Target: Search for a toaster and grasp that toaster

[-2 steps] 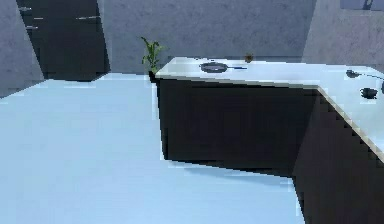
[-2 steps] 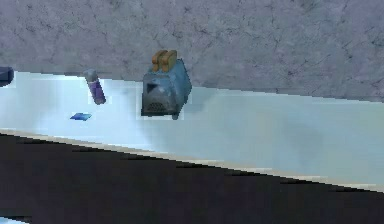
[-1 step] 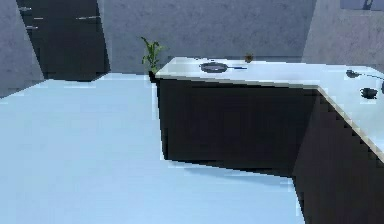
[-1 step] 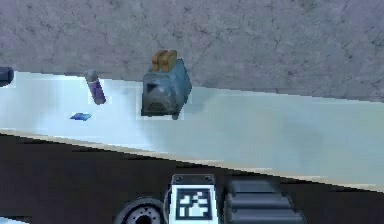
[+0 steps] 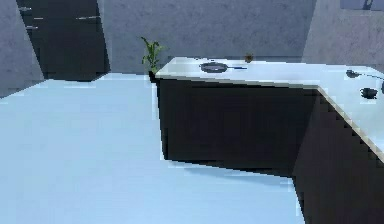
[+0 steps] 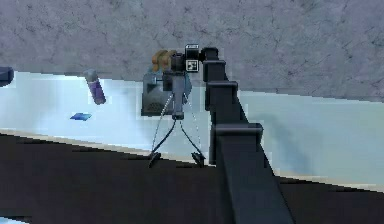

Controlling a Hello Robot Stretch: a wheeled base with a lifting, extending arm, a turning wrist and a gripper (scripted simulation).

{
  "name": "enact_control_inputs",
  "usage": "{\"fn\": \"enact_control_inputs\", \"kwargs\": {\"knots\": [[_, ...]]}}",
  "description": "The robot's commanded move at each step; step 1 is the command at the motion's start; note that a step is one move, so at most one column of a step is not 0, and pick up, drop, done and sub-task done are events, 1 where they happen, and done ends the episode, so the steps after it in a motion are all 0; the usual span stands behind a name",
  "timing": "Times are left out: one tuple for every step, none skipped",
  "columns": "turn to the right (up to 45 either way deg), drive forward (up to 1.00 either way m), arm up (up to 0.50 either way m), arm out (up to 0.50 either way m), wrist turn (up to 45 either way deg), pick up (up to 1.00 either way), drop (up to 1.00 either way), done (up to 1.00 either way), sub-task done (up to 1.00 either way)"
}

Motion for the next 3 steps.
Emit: {"fn": "enact_control_inputs", "kwargs": {"knots": [[0.0, 0.0, 0.0, 0.0, 45.0, 0.0, 0.0, 0.0, 0.0], [0.0, 0.0, 0.0, 0.0, 45.0, 0.0, 0.0, 0.0, 0.0], [0.0, 0.0, 0.0, 0.0, 45.0, 0.0, 0.0, 0.0, 0.0]]}}
